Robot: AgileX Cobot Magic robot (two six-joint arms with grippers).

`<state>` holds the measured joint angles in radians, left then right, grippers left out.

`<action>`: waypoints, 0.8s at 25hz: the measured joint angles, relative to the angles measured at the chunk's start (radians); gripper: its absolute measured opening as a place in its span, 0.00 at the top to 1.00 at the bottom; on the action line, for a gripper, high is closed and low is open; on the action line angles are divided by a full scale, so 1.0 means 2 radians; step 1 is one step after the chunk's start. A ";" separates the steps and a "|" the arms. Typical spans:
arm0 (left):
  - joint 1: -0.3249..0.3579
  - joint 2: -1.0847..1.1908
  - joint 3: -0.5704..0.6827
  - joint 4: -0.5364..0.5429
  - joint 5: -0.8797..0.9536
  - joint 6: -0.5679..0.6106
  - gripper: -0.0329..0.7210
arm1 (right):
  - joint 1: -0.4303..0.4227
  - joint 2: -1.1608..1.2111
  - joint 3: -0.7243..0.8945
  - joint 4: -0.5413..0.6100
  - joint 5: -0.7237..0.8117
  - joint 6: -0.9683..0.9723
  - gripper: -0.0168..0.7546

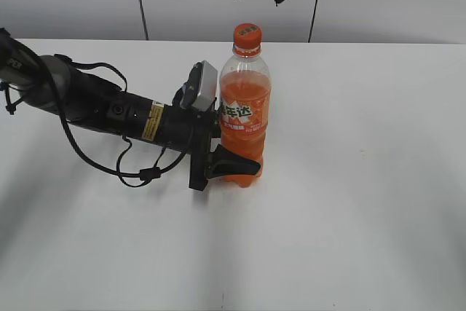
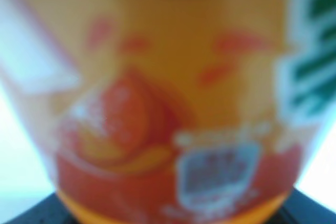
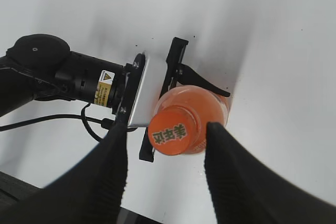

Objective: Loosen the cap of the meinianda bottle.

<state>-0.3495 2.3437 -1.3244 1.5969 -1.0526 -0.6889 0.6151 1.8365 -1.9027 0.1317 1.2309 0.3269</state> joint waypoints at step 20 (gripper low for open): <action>0.000 0.000 0.000 -0.001 0.001 0.000 0.42 | 0.005 0.035 0.000 0.007 0.000 0.022 0.51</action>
<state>-0.3495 2.3437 -1.3244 1.5946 -1.0513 -0.6889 0.6253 1.9074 -1.9027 0.1455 1.2309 0.3700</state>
